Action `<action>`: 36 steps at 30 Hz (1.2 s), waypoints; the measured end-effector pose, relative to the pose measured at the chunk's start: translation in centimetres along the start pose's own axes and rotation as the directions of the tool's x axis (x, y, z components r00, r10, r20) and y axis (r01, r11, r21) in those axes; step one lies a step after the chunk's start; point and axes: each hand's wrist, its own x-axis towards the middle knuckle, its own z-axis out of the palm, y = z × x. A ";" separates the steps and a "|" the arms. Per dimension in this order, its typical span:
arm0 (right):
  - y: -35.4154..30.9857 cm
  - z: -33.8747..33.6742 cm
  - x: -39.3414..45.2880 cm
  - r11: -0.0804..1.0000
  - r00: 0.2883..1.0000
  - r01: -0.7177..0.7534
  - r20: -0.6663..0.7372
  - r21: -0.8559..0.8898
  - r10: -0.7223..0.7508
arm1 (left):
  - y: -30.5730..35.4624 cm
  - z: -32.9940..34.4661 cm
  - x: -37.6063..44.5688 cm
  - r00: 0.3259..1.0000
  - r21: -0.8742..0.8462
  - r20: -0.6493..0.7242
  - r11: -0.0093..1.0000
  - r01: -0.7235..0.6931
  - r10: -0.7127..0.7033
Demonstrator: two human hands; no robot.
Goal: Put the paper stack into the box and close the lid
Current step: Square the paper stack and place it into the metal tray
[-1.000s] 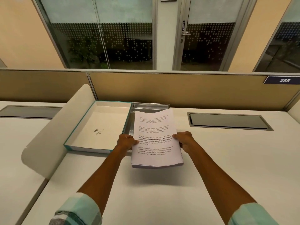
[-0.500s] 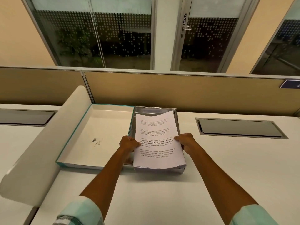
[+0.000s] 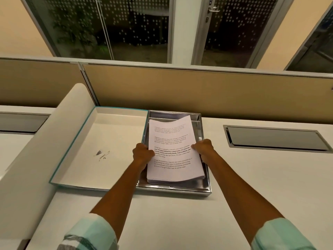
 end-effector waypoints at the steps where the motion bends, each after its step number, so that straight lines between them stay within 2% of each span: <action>1: 0.0 0.1 0.0 0.999 1.000 0.011 -0.019 -0.030 -0.011 | -0.1 0.2 0.0 1.000 0.025 -0.007 1.000 -0.012 0.012; 6: 0.1 0.2 -0.4 0.988 0.995 0.075 -0.055 -0.131 -0.083 | -0.1 0.9 -0.8 0.998 0.128 -0.021 0.990 -0.064 0.067; 9: 0.3 -0.1 -1.3 0.974 0.991 0.137 0.037 -0.179 -0.132 | 0.2 0.9 -1.9 0.987 0.124 0.063 0.980 -0.154 0.148; 12: 1.0 -0.1 -3.0 0.949 0.970 0.230 0.123 -0.216 -0.207 | -0.1 0.5 -3.0 0.944 0.087 0.172 0.950 -0.299 0.282; 14: 1.7 -0.3 -4.2 0.924 0.948 0.301 0.177 -0.236 -0.264 | -0.5 0.3 -3.5 0.916 0.120 0.234 0.925 -0.360 0.326; 18: 3.8 0.0 -5.1 0.853 0.915 0.370 0.303 -0.368 -0.266 | -1.8 -0.3 -4.8 0.879 0.262 0.381 0.879 -0.398 0.285; 20: 4.5 0.5 -5.4 0.831 0.911 0.360 0.350 -0.423 -0.217 | -2.6 -0.3 -5.3 0.868 0.324 0.402 0.841 -0.434 0.293; 23: 5.8 1.0 -5.5 0.779 0.918 0.348 0.358 -0.521 -0.171 | -2.8 -0.1 -5.6 0.879 0.367 0.399 0.833 -0.415 0.262; 24: 6.1 1.3 -5.3 0.794 0.926 0.325 0.342 -0.514 -0.158 | -2.7 0.0 -5.8 0.883 0.378 0.397 0.832 -0.406 0.250; 26: 5.9 1.7 -5.8 0.910 0.957 0.210 0.265 -0.358 -0.116 | -2.6 0.1 -5.8 0.889 0.417 0.395 0.818 -0.397 0.231; 28: 5.9 2.3 -5.5 0.973 0.987 0.105 0.139 -0.207 -0.077 | -2.9 0.3 -5.4 0.894 0.471 0.390 0.787 -0.398 0.219; 30: 5.6 2.7 -5.7 0.985 0.994 0.091 0.081 -0.148 -0.079 | -3.0 0.5 -5.3 0.907 0.508 0.369 0.773 -0.379 0.202; 32: 5.7 2.9 -5.7 0.991 0.995 0.081 0.073 -0.110 -0.074 | -3.4 0.7 -5.1 0.916 0.588 0.351 0.715 -0.378 0.195; 36: 6.0 3.0 -5.0 0.995 0.997 0.051 0.061 -0.085 -0.046 | -3.8 1.4 -5.0 0.909 0.618 0.307 0.667 -0.416 0.282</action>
